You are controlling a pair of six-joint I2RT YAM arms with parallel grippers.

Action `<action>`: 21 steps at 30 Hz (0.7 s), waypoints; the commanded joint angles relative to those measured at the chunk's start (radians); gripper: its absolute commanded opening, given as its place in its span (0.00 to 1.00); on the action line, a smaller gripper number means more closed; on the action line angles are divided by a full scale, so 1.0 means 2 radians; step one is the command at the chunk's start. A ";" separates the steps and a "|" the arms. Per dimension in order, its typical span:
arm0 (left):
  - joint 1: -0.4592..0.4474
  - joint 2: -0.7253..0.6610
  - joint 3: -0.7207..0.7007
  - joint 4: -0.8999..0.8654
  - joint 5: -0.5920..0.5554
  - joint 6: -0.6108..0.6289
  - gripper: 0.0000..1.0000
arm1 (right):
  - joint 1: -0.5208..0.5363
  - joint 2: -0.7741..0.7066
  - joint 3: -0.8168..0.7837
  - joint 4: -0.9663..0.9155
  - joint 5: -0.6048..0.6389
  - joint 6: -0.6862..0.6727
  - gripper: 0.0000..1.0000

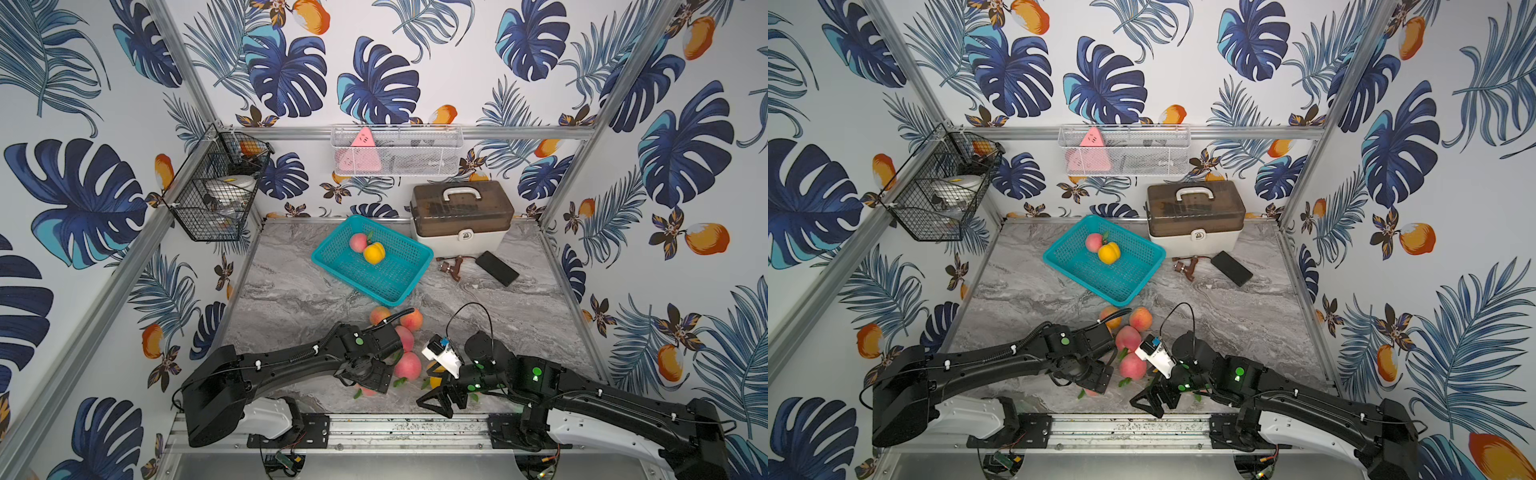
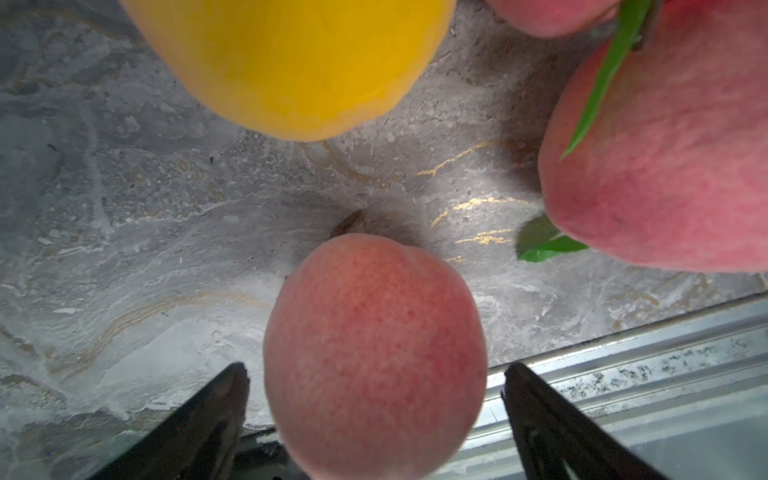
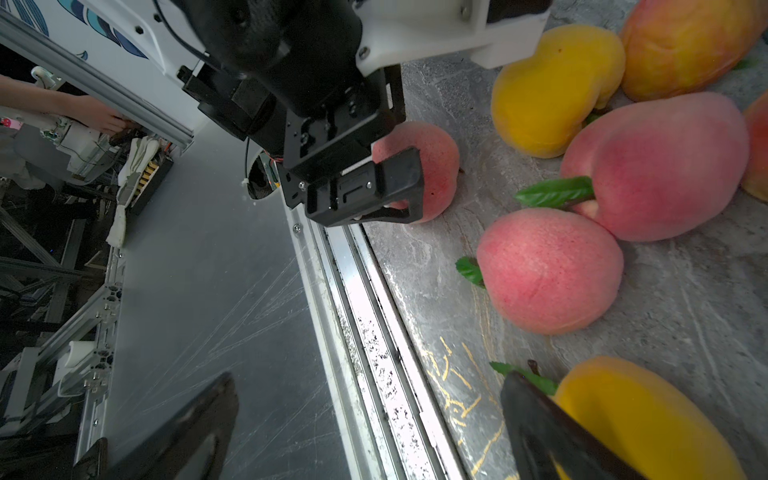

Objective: Put the peaches into the basket
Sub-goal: Pick up the peach from the center of the board.

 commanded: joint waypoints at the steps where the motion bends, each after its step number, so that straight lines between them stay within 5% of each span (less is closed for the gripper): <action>1: 0.000 0.002 -0.007 0.016 0.006 -0.007 0.99 | 0.001 0.002 0.001 0.012 0.003 0.003 1.00; 21: 0.000 0.008 -0.030 0.046 0.012 -0.015 0.96 | 0.001 -0.003 0.000 0.011 0.020 0.004 1.00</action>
